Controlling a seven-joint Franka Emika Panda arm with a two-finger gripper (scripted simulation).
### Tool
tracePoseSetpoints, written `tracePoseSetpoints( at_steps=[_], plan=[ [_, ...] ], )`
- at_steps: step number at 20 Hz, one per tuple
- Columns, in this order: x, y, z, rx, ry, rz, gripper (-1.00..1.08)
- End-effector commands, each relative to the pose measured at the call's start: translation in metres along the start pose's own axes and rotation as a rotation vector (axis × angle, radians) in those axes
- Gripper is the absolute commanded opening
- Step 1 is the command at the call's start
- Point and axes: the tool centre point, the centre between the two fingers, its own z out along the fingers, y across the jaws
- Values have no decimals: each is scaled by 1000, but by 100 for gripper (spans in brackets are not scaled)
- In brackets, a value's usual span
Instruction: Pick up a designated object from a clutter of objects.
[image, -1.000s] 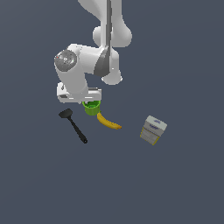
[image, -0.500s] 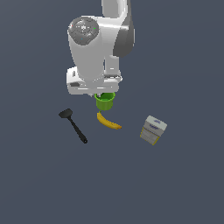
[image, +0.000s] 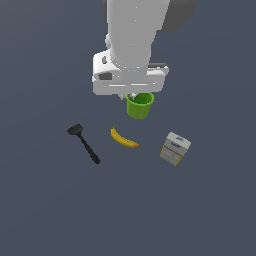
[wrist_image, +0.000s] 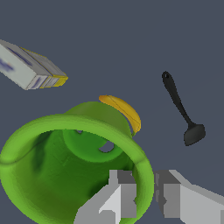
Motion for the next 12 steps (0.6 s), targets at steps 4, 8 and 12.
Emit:
tracePoseSetpoints(
  at_steps=[4,8,12],
  plan=[
    [8,-30,-43,1,0,1,-100],
    [14,-48,-68,1,0,2,-100],
    [19,-64,-92,2,0,2,-100]
  ],
)
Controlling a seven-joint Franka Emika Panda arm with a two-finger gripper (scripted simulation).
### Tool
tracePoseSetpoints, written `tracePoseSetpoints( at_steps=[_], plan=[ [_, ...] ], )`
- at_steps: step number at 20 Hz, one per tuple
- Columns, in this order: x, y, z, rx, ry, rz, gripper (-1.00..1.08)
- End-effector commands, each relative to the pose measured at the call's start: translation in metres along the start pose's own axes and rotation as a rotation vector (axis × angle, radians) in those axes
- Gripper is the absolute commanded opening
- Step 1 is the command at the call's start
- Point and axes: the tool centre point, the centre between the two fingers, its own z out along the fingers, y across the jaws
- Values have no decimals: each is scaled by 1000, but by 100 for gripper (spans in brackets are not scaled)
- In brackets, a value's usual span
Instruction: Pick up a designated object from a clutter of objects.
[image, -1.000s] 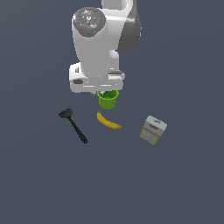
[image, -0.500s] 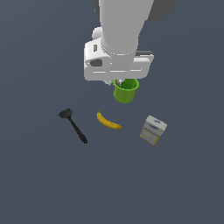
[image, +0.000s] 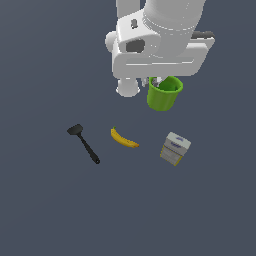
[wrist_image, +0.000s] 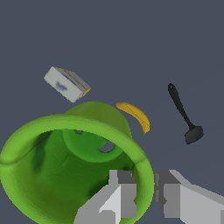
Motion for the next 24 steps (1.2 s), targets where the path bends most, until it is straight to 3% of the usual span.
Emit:
tracePoseSetpoints(
  at_steps=[1,12,24],
  plan=[
    [3,-10,-15,0,1,1,-100],
    [14,-40,-58,0,1,3,-100],
    [18,-48,-72,-1,1,4,-100]
  ],
)
